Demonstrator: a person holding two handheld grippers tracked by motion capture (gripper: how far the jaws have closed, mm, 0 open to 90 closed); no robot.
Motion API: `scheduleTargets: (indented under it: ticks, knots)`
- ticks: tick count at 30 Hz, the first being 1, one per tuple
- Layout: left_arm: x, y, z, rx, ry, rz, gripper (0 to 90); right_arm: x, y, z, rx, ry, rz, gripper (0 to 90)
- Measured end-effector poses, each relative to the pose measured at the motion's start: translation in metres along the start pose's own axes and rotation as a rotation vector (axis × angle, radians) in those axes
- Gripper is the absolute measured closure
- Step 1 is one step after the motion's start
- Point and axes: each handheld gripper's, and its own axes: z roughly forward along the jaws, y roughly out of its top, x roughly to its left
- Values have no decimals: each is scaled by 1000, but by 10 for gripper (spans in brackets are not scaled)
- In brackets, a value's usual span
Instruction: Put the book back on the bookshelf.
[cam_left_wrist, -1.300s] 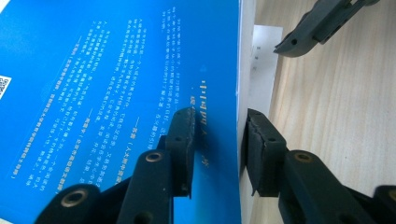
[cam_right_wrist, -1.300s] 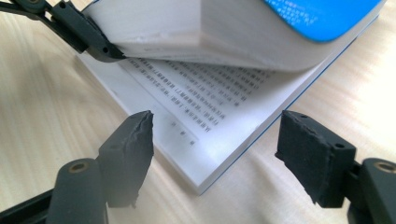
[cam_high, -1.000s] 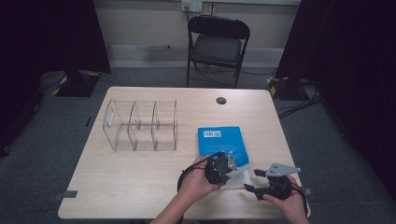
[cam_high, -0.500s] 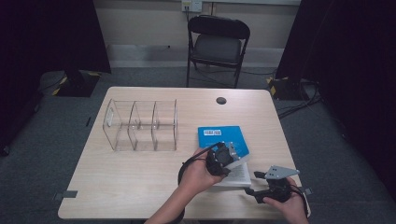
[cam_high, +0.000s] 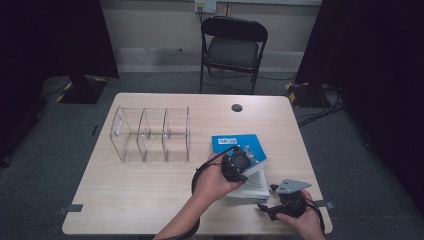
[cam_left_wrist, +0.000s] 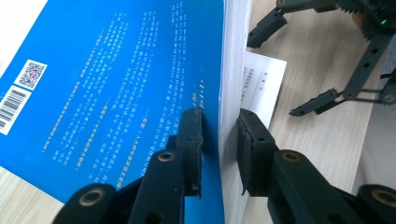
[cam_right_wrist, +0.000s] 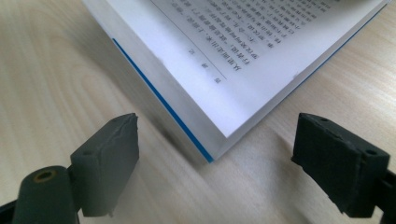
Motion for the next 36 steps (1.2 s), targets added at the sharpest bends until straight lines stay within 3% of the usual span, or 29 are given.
scheduleTargets:
  ticks: [2,6,12,17,21,27,31,36]
  knots:
    - [0,0,0,-4,0,-5,733,1,1,2,2,0,1,142]
    - [0,-1,0,-2,0,-3,733,4,6,11,-8,-50,9,135]
    - [-1,-2,2,-3,-1,-3,733,5,7,15,-13,-63,54,127]
    - [-3,-3,4,6,6,5,731,4,8,13,-11,-68,43,128]
    - [-5,-4,7,-8,6,-1,731,6,11,4,-45,-111,42,160]
    - [-3,-5,5,-20,4,-3,731,7,13,-3,-102,-109,54,202]
    - [-2,-5,2,-23,-1,-4,732,9,12,-2,-91,-115,50,225]
    - [1,-5,-3,-43,-7,-19,733,10,12,-5,-115,-129,41,222]
